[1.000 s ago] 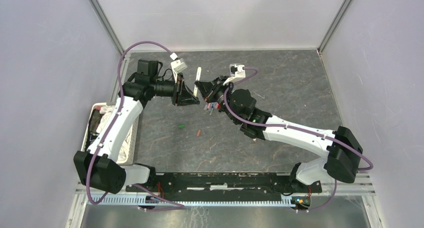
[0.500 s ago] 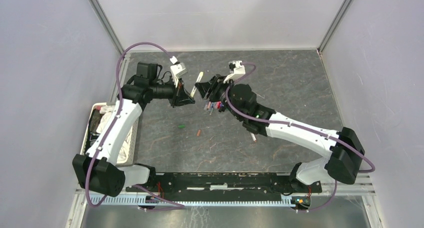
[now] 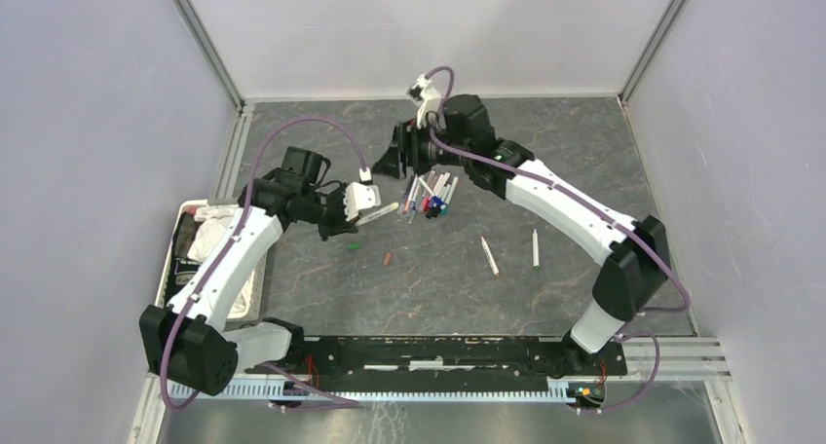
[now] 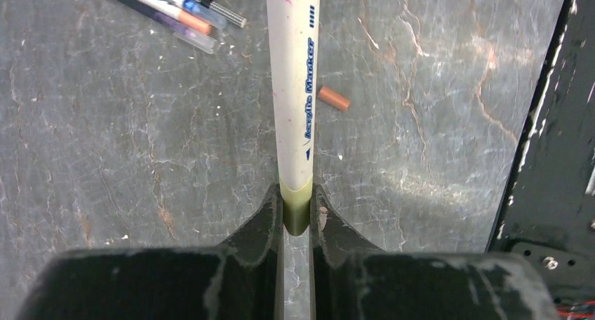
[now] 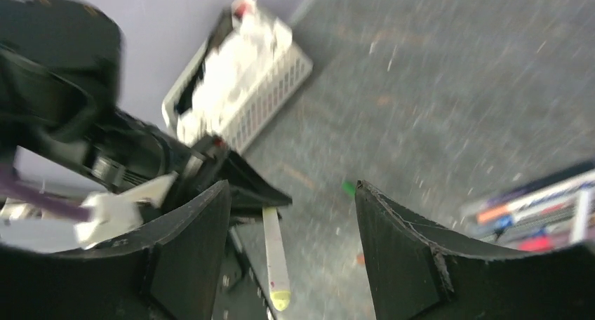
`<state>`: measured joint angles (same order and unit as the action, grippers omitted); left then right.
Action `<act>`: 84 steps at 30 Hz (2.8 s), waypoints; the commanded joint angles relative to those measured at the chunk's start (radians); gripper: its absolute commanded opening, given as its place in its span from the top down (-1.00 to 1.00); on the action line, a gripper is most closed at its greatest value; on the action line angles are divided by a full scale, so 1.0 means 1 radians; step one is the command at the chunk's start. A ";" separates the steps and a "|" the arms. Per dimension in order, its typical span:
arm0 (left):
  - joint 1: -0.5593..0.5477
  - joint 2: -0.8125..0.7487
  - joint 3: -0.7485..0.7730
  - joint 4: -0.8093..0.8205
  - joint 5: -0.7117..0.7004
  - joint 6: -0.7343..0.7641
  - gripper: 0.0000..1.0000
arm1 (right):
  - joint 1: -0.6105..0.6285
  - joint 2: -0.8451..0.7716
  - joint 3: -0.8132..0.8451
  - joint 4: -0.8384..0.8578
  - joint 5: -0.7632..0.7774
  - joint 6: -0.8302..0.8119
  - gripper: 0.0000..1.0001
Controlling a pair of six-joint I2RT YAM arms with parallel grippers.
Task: Open the pen caps
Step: Open the pen cap from the pen.
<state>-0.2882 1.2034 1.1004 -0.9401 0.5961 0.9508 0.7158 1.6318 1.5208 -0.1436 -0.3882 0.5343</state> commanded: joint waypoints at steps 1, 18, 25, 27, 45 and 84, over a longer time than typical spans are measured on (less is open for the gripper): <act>-0.036 -0.038 -0.019 -0.034 -0.082 0.170 0.95 | 0.011 0.051 -0.009 -0.128 -0.217 -0.054 -0.41; -0.070 -0.040 -0.009 -0.022 -0.097 0.203 0.95 | 0.078 0.151 -0.090 -0.039 -0.387 -0.014 -0.22; -0.080 -0.048 -0.007 -0.024 -0.104 0.211 0.95 | 0.082 0.176 -0.081 -0.061 -0.383 -0.035 0.15; -0.082 -0.051 -0.005 -0.033 -0.098 0.221 0.95 | 0.083 0.174 -0.078 -0.072 -0.379 -0.044 0.38; -0.085 -0.008 0.009 -0.057 0.004 0.207 0.10 | 0.081 0.104 -0.182 0.029 -0.390 -0.010 1.00; -0.092 0.018 0.015 -0.125 -0.032 0.275 0.95 | 0.101 0.158 -0.200 0.077 -0.478 -0.018 0.59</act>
<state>-0.3775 1.2156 1.0836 -1.0462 0.5747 1.1515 0.8108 1.7908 1.3064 -0.0711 -0.8124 0.5560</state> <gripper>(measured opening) 0.109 0.209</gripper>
